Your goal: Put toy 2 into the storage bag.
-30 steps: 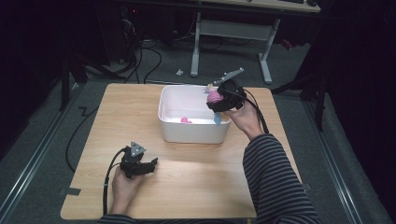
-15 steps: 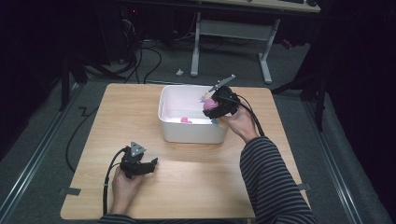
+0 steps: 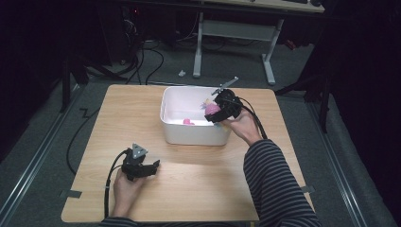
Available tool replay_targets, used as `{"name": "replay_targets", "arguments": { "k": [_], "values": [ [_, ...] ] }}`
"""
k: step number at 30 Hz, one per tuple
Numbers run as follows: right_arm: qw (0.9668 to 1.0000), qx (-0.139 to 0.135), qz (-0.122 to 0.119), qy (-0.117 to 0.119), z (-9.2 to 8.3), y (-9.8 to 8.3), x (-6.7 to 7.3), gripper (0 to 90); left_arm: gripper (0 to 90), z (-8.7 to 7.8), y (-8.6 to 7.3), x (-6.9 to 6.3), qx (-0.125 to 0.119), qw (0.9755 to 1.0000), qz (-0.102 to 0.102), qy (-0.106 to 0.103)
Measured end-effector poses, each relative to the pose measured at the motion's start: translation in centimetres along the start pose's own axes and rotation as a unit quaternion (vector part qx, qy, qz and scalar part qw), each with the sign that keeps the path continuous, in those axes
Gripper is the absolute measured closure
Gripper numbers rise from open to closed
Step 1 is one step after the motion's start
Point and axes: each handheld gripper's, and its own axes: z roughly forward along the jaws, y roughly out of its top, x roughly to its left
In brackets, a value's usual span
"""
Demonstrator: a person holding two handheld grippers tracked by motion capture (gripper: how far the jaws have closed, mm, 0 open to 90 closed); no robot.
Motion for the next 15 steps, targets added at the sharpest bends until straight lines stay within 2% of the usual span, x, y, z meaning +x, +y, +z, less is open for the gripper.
{"name": "replay_targets", "arguments": {
  "k": [7,15],
  "values": [
    [1.0,-0.002,0.005,0.006,-0.1,-0.1,0.0,30.6,26.6,0.0,0.0,0.0,0.0,1.0,0.0,0.0],
    [0.9997,-0.021,0.004,0.007,-1.1,-0.2,0.2,29.2,26.5,0.0,0.0,0.0,0.0,1.0,0.0,0.0]
  ]
}}
